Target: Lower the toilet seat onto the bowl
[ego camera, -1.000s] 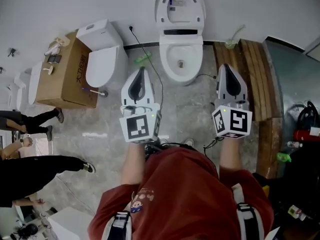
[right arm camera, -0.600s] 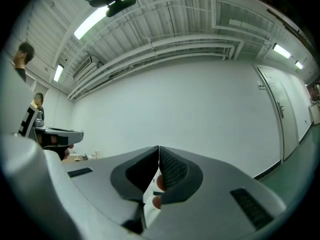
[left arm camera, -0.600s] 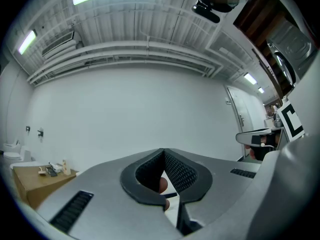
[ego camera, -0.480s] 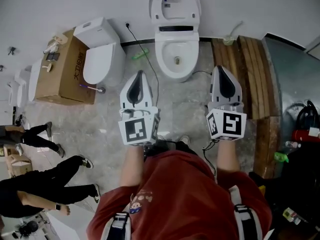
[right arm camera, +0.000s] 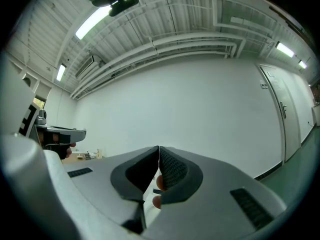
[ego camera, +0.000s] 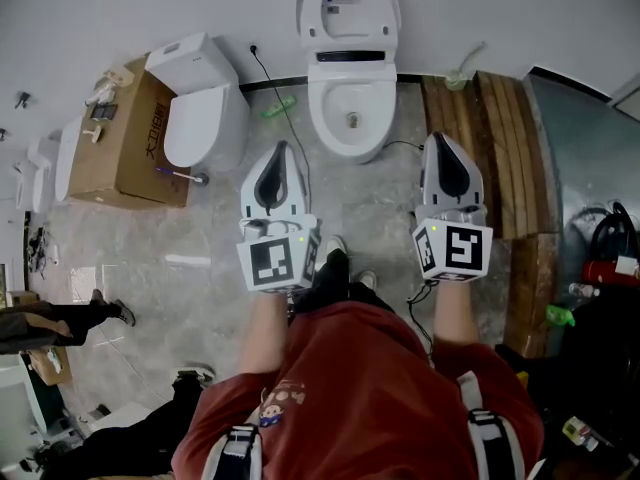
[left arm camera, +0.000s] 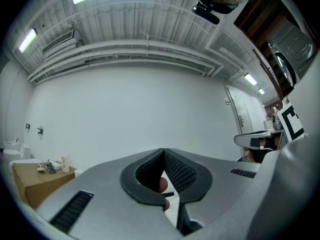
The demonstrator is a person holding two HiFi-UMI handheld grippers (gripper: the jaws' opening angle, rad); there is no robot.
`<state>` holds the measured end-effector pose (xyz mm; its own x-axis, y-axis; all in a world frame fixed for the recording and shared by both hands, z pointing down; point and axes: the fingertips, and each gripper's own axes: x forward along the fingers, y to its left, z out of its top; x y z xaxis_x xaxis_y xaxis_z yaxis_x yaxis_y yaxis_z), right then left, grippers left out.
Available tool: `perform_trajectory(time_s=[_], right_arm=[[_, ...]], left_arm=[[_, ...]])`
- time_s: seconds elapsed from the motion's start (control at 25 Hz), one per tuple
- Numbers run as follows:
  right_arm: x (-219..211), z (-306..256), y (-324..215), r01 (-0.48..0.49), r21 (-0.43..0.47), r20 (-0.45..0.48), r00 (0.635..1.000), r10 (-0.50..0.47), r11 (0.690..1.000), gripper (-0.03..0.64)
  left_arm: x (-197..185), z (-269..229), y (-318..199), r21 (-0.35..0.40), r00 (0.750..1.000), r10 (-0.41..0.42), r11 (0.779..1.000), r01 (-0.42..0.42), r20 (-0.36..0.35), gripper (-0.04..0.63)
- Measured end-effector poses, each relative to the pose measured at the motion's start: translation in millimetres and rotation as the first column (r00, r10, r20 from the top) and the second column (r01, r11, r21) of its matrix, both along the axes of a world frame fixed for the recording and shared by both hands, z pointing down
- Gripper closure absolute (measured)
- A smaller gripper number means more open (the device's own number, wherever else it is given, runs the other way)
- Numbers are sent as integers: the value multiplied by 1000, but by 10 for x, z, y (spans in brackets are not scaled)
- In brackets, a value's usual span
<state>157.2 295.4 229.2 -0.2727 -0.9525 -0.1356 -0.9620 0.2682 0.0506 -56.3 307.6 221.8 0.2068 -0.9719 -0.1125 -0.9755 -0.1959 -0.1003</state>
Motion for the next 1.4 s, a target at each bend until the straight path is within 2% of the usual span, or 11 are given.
perform_trajectory(time_s=[0.2,0.4,0.6,0.76,1.0,1.16,1.24,1.4], right_arm=[[-15,-12,-117,-32,10,-20,999,32,999,601],[-35,-24,-376,-55,7,-35,998,55,998,601],[-169,-13,-785,-52,-3,-38,998,52,999,601],[-346,-85,-1121,-51,7,-42,998,51,999,601],[-544,-210,-1594,-69,17,-52,996,70,997,601],[-691,-290,-1837,-81,28,-67,994,82,996,601],[-743,-309,-1933,-83,33,-77,993,86,996,601],[-762,-308,-2086,-99,31,-73,992,102,995,601]], left_arm=[[-63,23,-137,13,1000,14,1000,-14,-10,584],[-191,64,-407,6,999,3,1000,-3,-51,584],[-337,59,-767,16,1000,-4,1000,4,-24,584],[-468,29,-1093,16,997,15,1000,-13,-78,584],[-671,-40,-1623,-5,998,28,1000,-29,-57,584],[-766,-140,-1898,36,995,64,997,-61,-82,584],[-806,-128,-2013,43,995,77,996,-74,-64,584],[-844,-135,-2202,0,996,62,998,-62,-71,584]])
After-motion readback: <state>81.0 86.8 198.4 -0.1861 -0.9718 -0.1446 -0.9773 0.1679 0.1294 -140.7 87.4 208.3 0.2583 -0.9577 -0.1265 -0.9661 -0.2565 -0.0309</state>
